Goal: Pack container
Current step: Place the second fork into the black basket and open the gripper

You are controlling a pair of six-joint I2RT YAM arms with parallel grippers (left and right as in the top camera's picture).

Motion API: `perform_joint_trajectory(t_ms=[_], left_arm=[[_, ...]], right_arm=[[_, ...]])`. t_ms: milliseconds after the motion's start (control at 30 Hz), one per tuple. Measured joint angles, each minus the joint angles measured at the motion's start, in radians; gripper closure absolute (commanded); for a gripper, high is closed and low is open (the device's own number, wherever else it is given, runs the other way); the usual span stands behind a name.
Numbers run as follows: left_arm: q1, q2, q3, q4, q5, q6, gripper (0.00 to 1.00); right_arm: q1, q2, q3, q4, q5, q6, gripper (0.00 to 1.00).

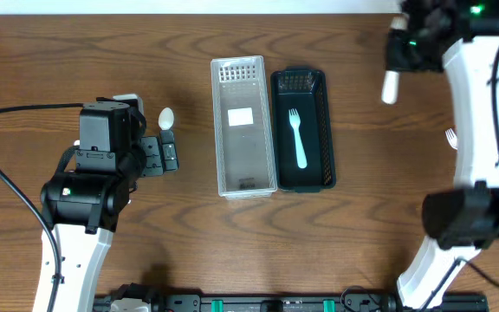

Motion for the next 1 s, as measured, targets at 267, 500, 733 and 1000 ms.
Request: perform_joint_trajectory(t_ms=[267,500,733,1000], left_arm=[[0.0,0.0,0.0,0.0,0.0,0.0,0.02],[0.0,0.0,0.0,0.0,0.0,0.0,0.02],[0.0,0.0,0.0,0.0,0.0,0.0,0.02],[0.0,0.0,0.0,0.0,0.0,0.0,0.02]], right_arm=[[0.265,0.06,-0.04,0.018,0.031,0.097,0.99],[0.362,0.189,-0.12,0.03,0.053,0.119,0.99],[0.366,0.267,-0.169,0.04,0.029,0.07,0.86],[0.36,0.267,-0.156,0.038,0.017,0.012,0.21]])
